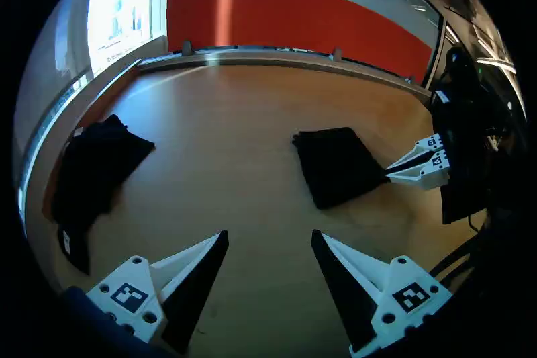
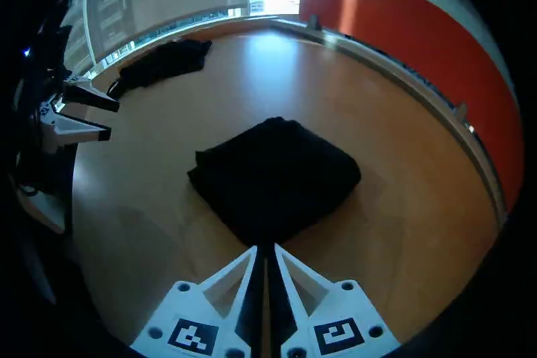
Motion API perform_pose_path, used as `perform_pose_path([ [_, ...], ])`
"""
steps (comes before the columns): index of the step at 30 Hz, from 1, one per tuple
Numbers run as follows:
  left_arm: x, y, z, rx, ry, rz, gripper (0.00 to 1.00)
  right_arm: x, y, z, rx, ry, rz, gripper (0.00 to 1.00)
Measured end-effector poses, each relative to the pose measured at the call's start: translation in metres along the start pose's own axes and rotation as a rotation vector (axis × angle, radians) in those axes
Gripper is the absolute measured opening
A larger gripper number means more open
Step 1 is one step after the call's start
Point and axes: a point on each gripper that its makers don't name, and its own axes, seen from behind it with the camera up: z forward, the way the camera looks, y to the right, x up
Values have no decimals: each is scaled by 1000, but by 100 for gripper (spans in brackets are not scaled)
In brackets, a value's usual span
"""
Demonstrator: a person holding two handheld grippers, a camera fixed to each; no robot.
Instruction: Fold towel
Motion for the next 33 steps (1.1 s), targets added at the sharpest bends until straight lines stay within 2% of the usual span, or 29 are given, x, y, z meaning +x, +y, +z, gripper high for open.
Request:
perform_pose_path([
  [9, 16, 4, 0, -13, 29, 13, 92, 64, 16, -32, -28, 85, -31, 3],
  [20, 38, 10, -1, -28, 62, 34, 92, 132, 44, -85, -76, 178, -57, 3],
  [27, 45, 15, 1, -39, 70, 42, 92, 142, 61, -114, -112, 196, -70, 3],
  [33, 52, 22, 3, -49, 77, 51, 92, 136, 81, -133, -147, 203, -38, 3],
])
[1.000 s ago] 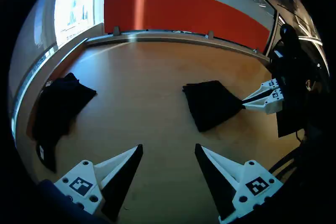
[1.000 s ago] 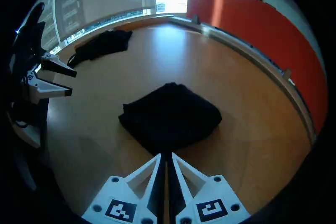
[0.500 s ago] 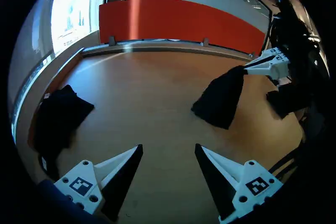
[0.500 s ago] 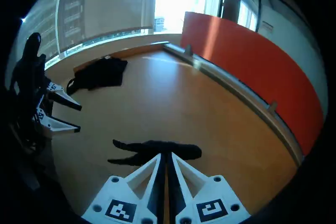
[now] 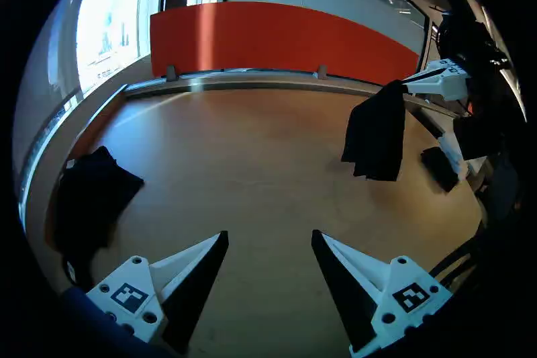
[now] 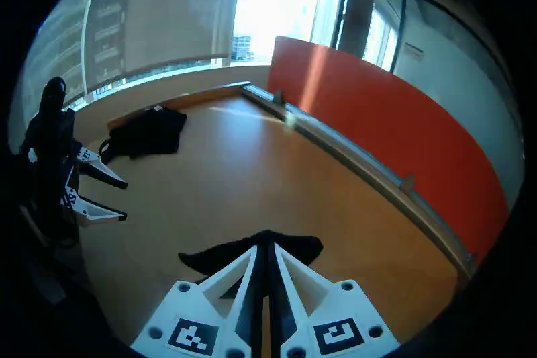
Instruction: Fold towel
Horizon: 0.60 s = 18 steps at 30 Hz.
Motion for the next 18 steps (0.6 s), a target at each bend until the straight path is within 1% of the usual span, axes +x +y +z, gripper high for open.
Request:
perform_pose_path([
  [3, 2, 4, 2, -6, 0, 4, 92, -4, 13, -10, -18, 4, 19, 3],
  [8, 4, 12, 6, -17, -5, 9, 92, -14, 37, -27, -53, -3, 31, 3],
  [18, 7, 28, 14, -27, -12, 24, 92, -48, 93, -62, -124, -46, 45, 3],
])
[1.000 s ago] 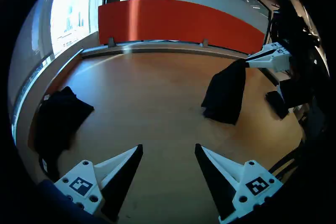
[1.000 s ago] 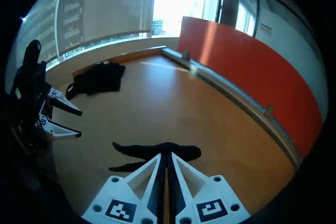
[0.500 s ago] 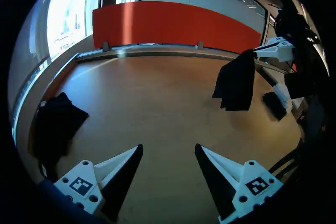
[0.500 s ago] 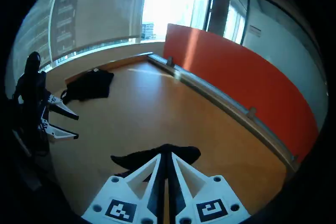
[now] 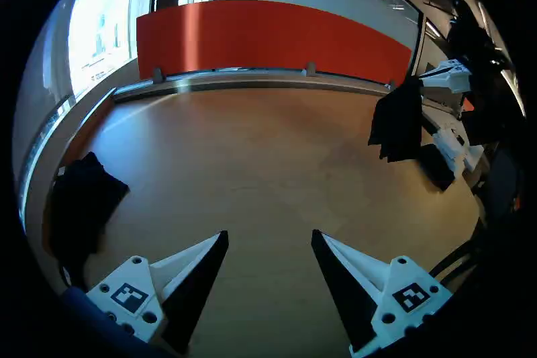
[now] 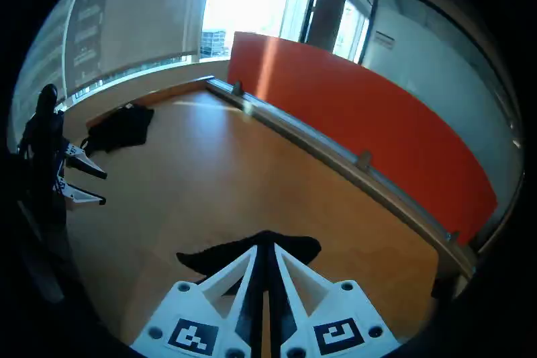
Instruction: Fold towel
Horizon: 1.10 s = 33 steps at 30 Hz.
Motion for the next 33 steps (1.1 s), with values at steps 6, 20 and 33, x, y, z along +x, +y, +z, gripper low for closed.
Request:
perform_pose_path([
  [6, 3, 3, 3, 14, -2, 7, 92, -22, 38, -14, -37, -25, 17, 3],
  [20, 7, 11, 8, 42, -16, 27, 92, -67, 126, -41, -120, -56, 98, 3],
  [33, 13, 31, 17, 37, -24, 49, 92, -113, 179, -57, -174, -114, 125, 3],
])
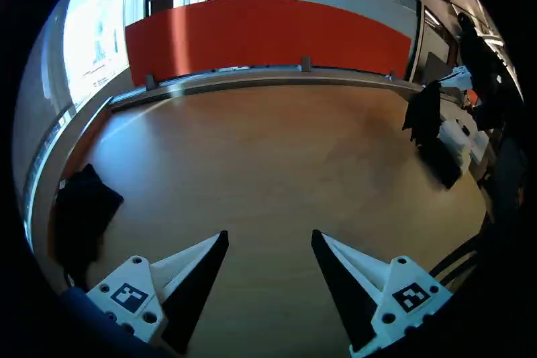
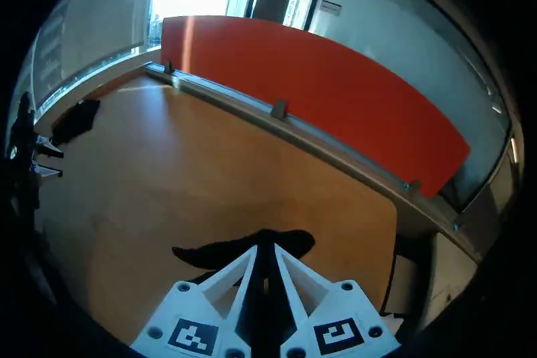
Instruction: Fold towel
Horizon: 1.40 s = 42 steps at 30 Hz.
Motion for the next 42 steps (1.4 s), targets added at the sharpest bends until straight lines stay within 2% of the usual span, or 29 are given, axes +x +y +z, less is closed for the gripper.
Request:
perform_pose_path([
  [12, 3, 10, 3, -4, -6, 13, 92, -26, 22, -4, -26, -33, 13, 3],
  [20, 6, 18, 5, -17, -5, 24, 92, -44, 27, -17, -46, -47, 30, 3],
  [33, 7, 31, 7, -40, -8, 46, 92, -119, 25, -46, -86, -126, 89, 3],
  [38, 7, 33, 7, -44, -8, 51, 92, -131, 21, -51, -92, -132, 112, 3],
  [42, 7, 35, 7, -46, -7, 51, 92, -131, 17, -53, -91, -128, 113, 3],
])
